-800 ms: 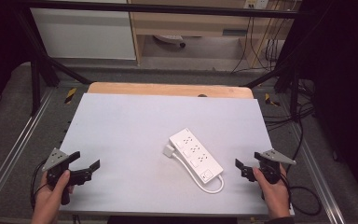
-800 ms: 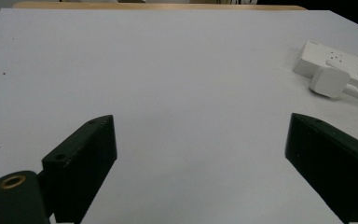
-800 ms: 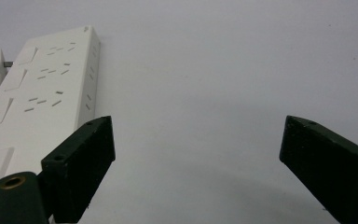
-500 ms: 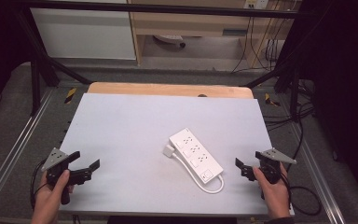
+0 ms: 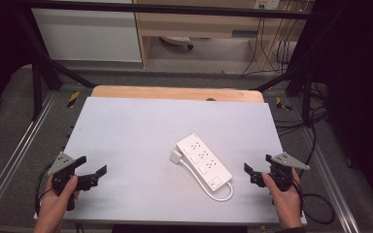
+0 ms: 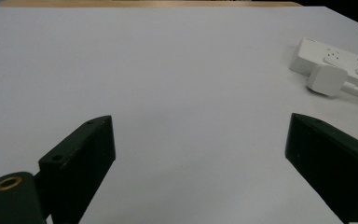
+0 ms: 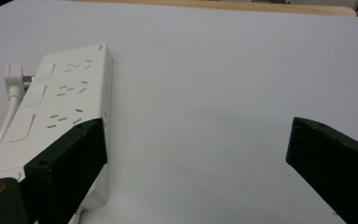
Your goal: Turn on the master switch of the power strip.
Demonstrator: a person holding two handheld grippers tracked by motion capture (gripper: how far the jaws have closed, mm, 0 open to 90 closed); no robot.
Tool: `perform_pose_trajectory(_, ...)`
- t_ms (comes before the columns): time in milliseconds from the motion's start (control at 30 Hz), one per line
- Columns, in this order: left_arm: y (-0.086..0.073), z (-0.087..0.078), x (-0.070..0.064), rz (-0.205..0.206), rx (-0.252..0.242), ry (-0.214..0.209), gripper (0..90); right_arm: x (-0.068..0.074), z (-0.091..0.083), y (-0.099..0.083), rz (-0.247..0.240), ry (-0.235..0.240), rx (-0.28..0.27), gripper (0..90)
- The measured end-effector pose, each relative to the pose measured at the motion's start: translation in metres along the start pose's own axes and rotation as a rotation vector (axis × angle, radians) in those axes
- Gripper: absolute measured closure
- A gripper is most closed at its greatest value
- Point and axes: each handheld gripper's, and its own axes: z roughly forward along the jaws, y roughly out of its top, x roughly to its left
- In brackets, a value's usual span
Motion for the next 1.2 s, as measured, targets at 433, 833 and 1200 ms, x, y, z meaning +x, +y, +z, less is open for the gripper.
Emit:
perform_pose_trajectory(433, 0.000, 0.000, -0.002, 0.013, -0.003, -0.016, 7.9, 0.004, -0.011, 0.008, 0.008, 0.011, -0.067, 5.6)
perform_pose_trajectory(833, 0.000, 0.000, -0.002, 0.013, -0.003, -0.013, 8.0, 0.007, -0.017, 0.017, 0.019, 0.019, -0.139, 27.6)
perform_pose_trajectory(1200, 0.001, 0.000, -0.002, 0.020, -0.011, -0.015, 8.2, 0.013, -0.015, 0.022, -0.009, 0.037, -0.151, 67.4)
